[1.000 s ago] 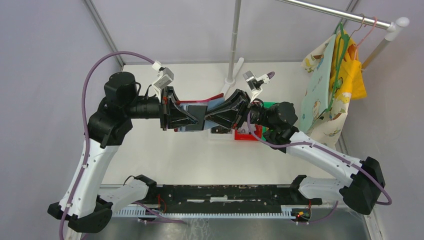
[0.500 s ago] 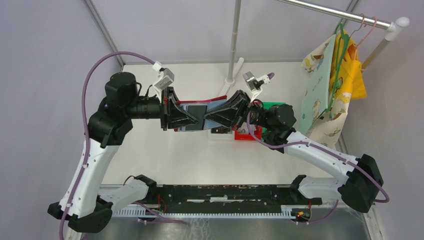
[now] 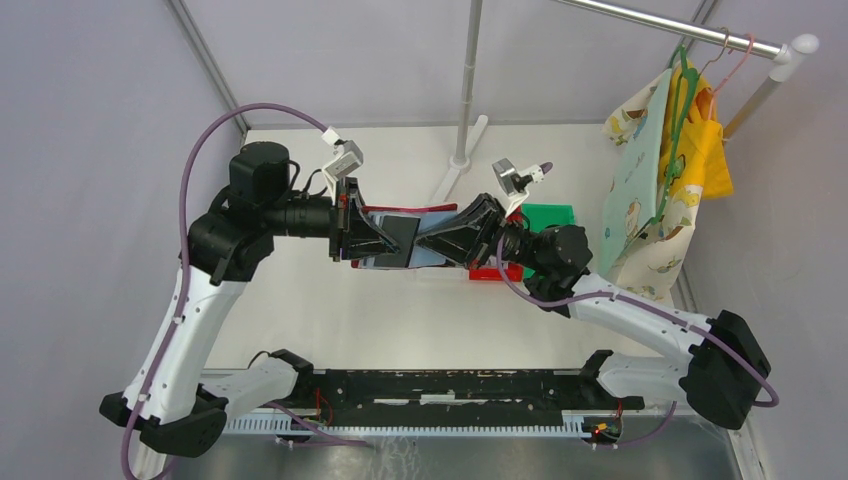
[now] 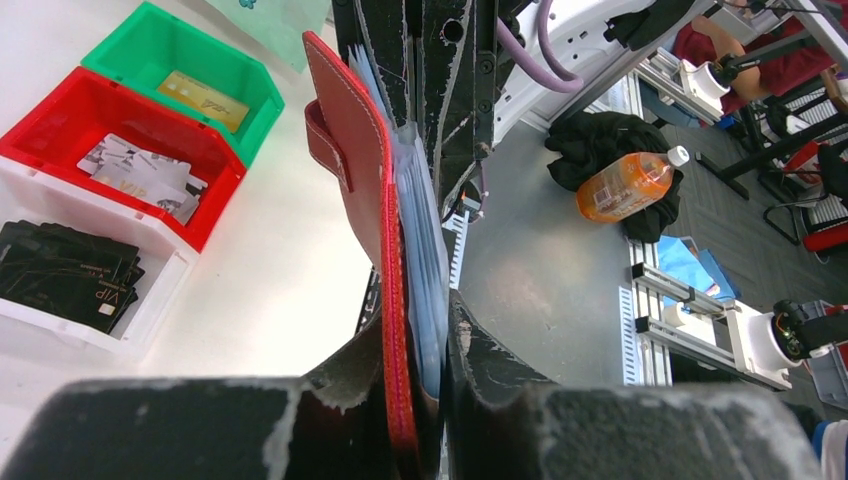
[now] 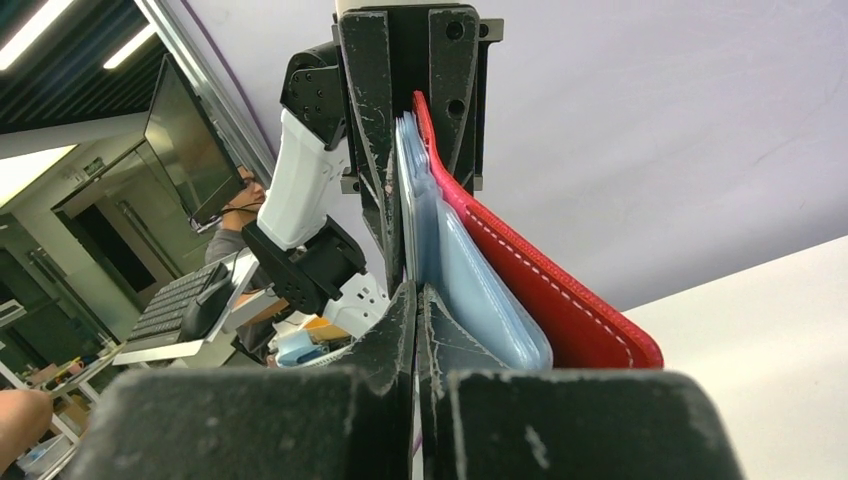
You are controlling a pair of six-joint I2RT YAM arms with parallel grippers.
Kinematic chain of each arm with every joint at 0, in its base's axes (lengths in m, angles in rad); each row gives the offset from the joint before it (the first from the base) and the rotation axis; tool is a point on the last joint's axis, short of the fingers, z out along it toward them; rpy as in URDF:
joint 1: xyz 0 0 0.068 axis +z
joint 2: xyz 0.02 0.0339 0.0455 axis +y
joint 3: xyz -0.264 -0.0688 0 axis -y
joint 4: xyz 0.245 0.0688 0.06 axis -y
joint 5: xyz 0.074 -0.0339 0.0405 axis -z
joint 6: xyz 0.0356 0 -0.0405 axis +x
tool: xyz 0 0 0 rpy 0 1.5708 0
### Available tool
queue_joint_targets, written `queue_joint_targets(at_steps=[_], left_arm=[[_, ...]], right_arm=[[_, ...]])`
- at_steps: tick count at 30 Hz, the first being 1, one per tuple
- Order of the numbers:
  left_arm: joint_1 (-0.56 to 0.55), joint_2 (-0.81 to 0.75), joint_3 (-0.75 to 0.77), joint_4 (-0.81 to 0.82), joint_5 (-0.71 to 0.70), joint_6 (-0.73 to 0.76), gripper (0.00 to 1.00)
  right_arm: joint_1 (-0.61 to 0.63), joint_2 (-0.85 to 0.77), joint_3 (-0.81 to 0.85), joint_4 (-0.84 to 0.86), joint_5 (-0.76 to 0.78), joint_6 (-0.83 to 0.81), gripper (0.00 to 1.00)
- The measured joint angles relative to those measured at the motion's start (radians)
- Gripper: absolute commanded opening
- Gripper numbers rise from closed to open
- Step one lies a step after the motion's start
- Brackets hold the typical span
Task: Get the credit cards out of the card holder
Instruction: Remove the credit card from the card holder.
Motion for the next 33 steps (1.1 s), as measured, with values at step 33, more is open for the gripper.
queue_joint_targets(at_steps=[33], left_arm=[[0.0, -0.004, 0.006, 0.012, -0.057, -0.021, 0.12]], right_arm=[[0.002, 0.028, 0.016, 0.047, -0.001, 0.029, 0.39]])
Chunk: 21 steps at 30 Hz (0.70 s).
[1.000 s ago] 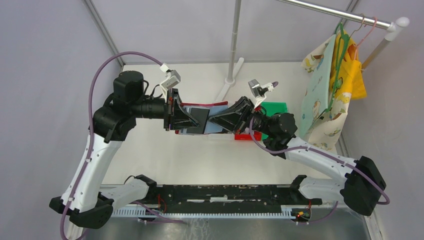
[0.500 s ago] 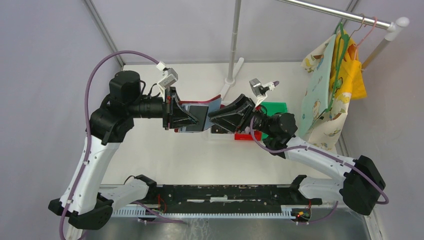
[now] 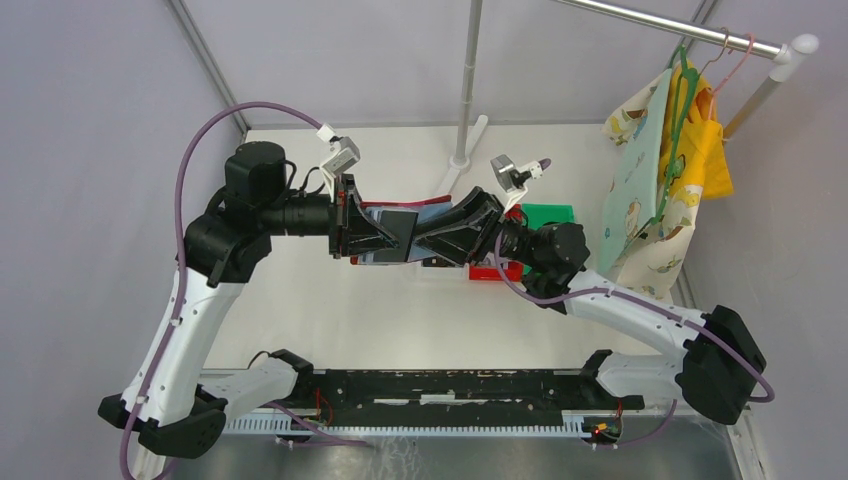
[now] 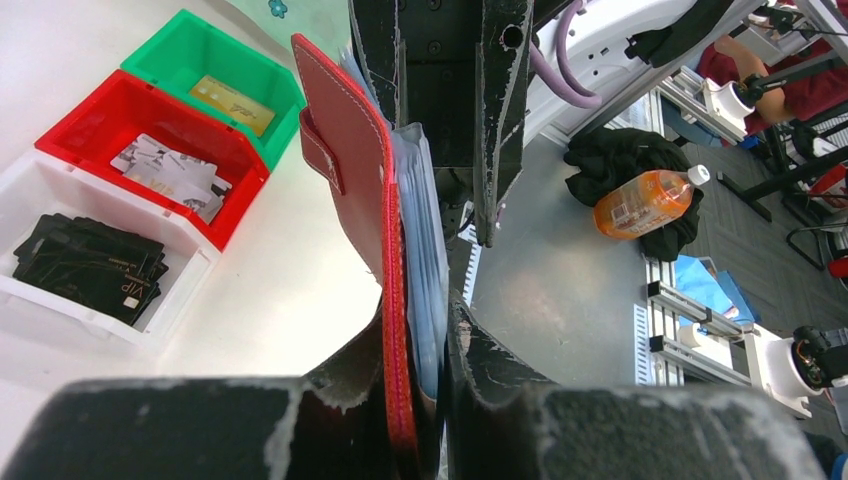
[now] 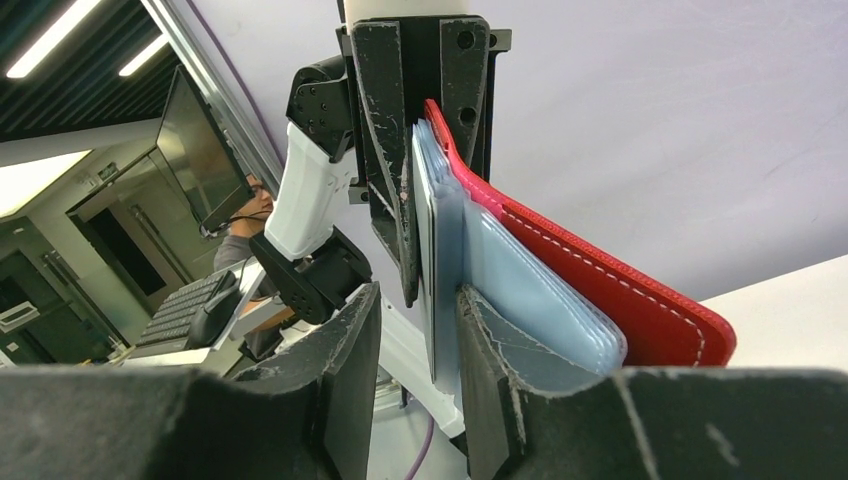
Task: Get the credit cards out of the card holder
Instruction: Remove the credit card from the card holder.
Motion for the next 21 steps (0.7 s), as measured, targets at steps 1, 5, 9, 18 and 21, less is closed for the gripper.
queue_joint_targets(at_steps=[1, 5, 9, 18, 21], left_arm=[[0.0, 0.0, 0.0, 0.0, 0.0, 0.0, 0.13], [0.0, 0.001, 0.0, -0.002, 0.001, 0.0, 0.16], [0.002, 0.001, 0.0, -0.007, 0.005, 0.0, 0.18], [0.005, 0.01, 0.0, -0.007, -0.008, 0.0, 0.22], [0.005, 0.018, 0.005, -0.008, -0.034, 0.0, 0.27]], right_arm=[[0.003, 0.003, 0.003, 0.0, 0.0, -0.001, 0.38], [0.009, 0.021, 0.008, 0.013, 0.001, -0.002, 0.32], [0.013, 0.043, 0.008, 0.048, 0.001, 0.005, 0.27], [0.013, 0.056, 0.008, 0.07, 0.012, 0.012, 0.07], [0.013, 0.059, 0.006, 0.072, 0.022, 0.013, 0.02]])
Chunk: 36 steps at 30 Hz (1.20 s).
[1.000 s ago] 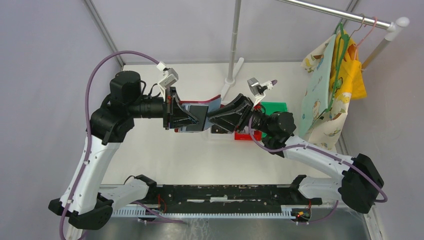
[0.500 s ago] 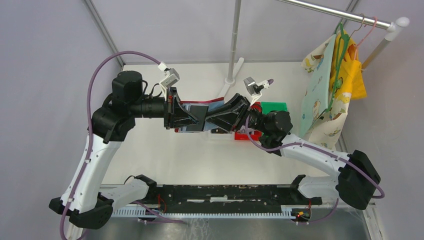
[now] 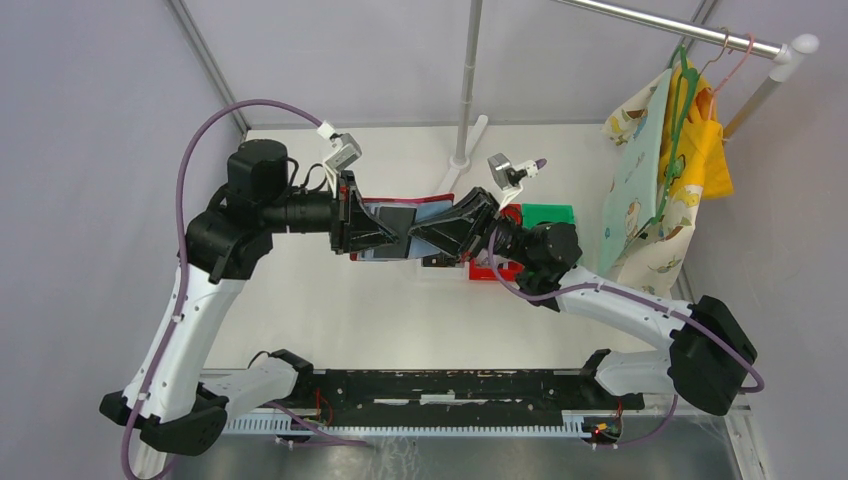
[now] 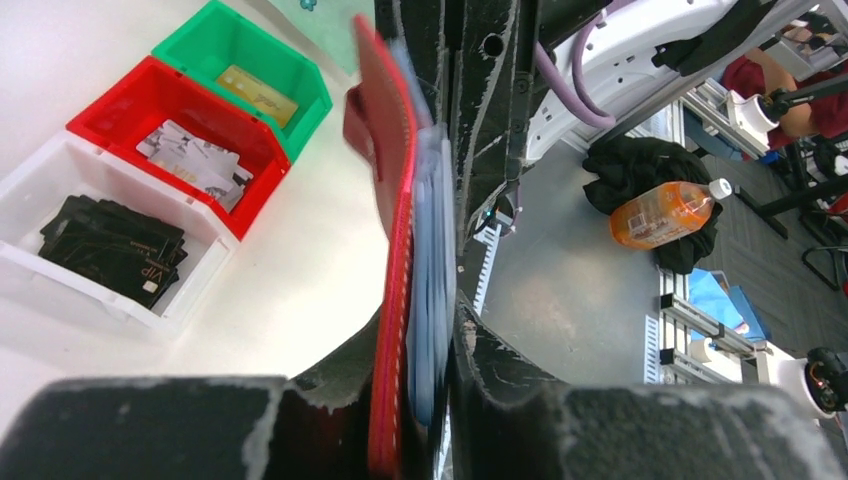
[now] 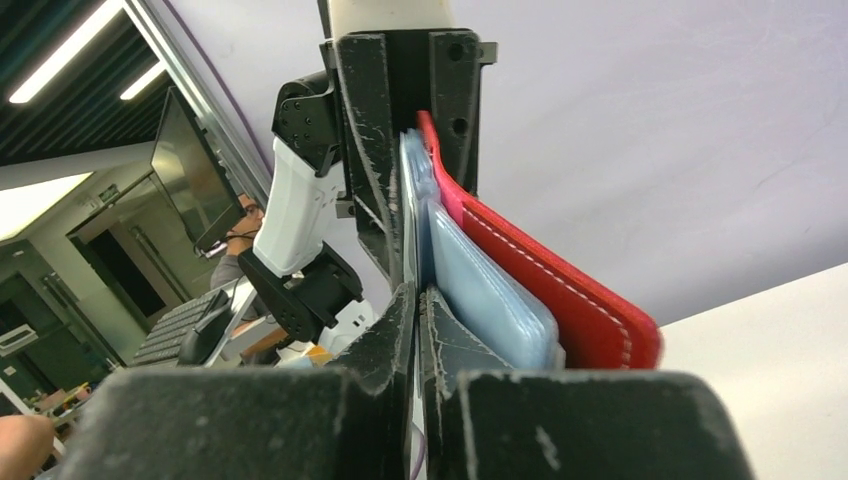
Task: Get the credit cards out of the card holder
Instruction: Remove the credit card from the card holder.
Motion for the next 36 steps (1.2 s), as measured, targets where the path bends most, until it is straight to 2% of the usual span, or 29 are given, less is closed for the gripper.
queue_joint_targets(at_steps=[3, 7, 9, 14, 20, 26, 32, 36], left_arm=[[-0.003, 0.013, 0.006, -0.019, -0.022, 0.0, 0.32], [-0.006, 0.034, 0.009, -0.042, -0.017, 0.0, 0.45], [-0.006, 0.042, 0.009, -0.045, -0.007, 0.001, 0.44], [-0.006, 0.042, 0.012, -0.045, 0.061, 0.0, 0.34], [-0.006, 0.042, 0.024, -0.046, 0.129, 0.002, 0.39], [-0.005, 0.042, 0.035, -0.071, 0.172, 0.017, 0.39], [-0.005, 0.042, 0.035, -0.077, 0.187, 0.032, 0.29], [-0.003, 0.041, 0.035, -0.081, 0.178, 0.042, 0.1]], right_arm=[[0.001, 0.001, -0.007, 0.013, 0.011, 0.007, 0.0], [0.007, 0.002, -0.033, 0.029, 0.029, 0.019, 0.0], [0.013, 0.001, -0.048, 0.041, 0.031, 0.023, 0.0], [0.019, -0.01, -0.089, 0.053, 0.032, 0.026, 0.0], [0.011, -0.041, -0.119, 0.073, 0.033, 0.04, 0.0], [0.001, -0.062, -0.137, 0.084, 0.033, 0.051, 0.0], [0.0, -0.063, -0.137, 0.096, 0.032, 0.061, 0.0], [-0.001, -0.066, -0.137, 0.105, 0.027, 0.067, 0.03]])
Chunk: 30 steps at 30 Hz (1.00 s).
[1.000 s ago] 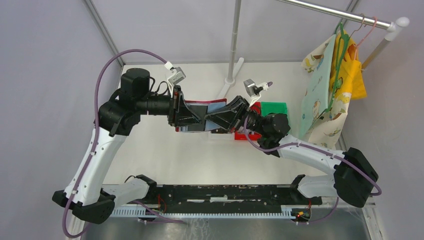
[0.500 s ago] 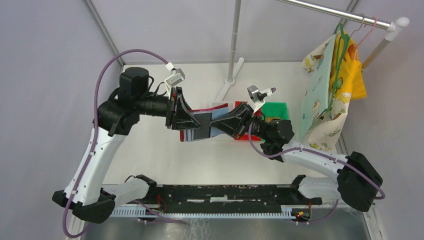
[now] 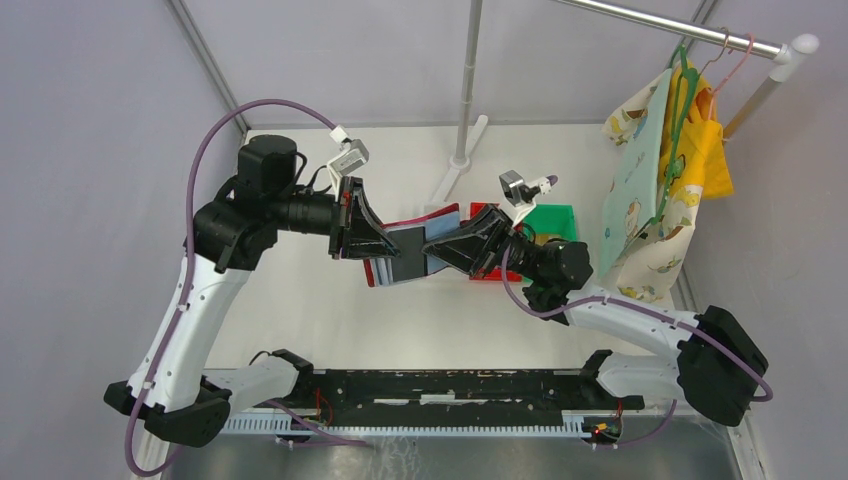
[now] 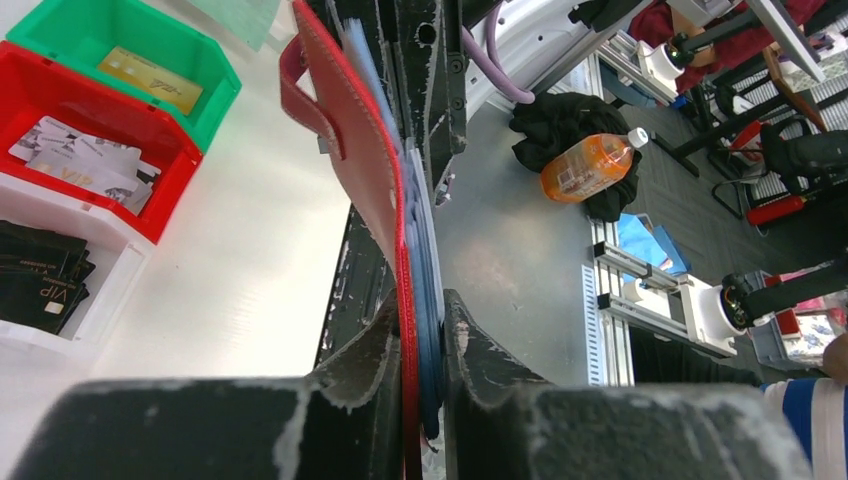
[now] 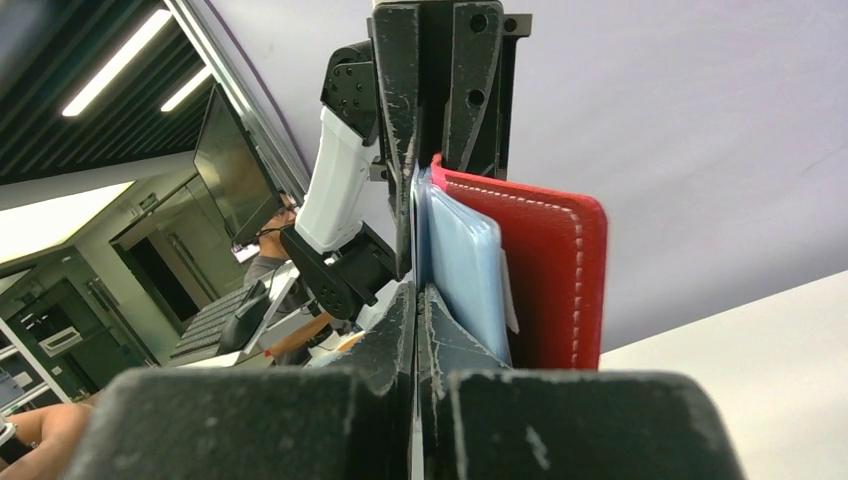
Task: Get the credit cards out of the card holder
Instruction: Remove the credit card from the card holder.
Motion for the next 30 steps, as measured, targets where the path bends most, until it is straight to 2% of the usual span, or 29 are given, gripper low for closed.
queue_joint_targets(at_steps=[2, 6, 8, 14, 17, 23, 30], left_arm=[[0.002, -0.001, 0.0, -0.001, -0.008, 0.004, 0.06], [0.001, -0.002, 0.0, -0.012, -0.011, 0.008, 0.02], [0.001, -0.002, 0.0, -0.017, -0.012, 0.008, 0.02], [0.002, -0.002, 0.0, -0.023, -0.012, 0.008, 0.02], [0.001, -0.002, 0.006, -0.023, -0.012, 0.008, 0.03], [-0.007, 0.001, 0.01, -0.023, -0.012, 0.008, 0.16], [-0.01, 0.011, 0.011, -0.024, -0.006, 0.018, 0.22]], right_arm=[[0.0, -0.006, 0.0, 0.004, -0.004, 0.0, 0.12], [-0.002, -0.008, 0.0, 0.011, -0.005, 0.002, 0.2], [-0.002, -0.007, 0.0, 0.022, -0.005, 0.003, 0.19], [0.005, 0.015, 0.002, 0.047, -0.008, 0.014, 0.01], [0.005, 0.015, 0.001, 0.056, -0.007, 0.017, 0.0], [0.005, 0.001, -0.017, 0.07, -0.006, 0.017, 0.0], [0.003, -0.013, -0.03, 0.067, -0.001, 0.018, 0.0]])
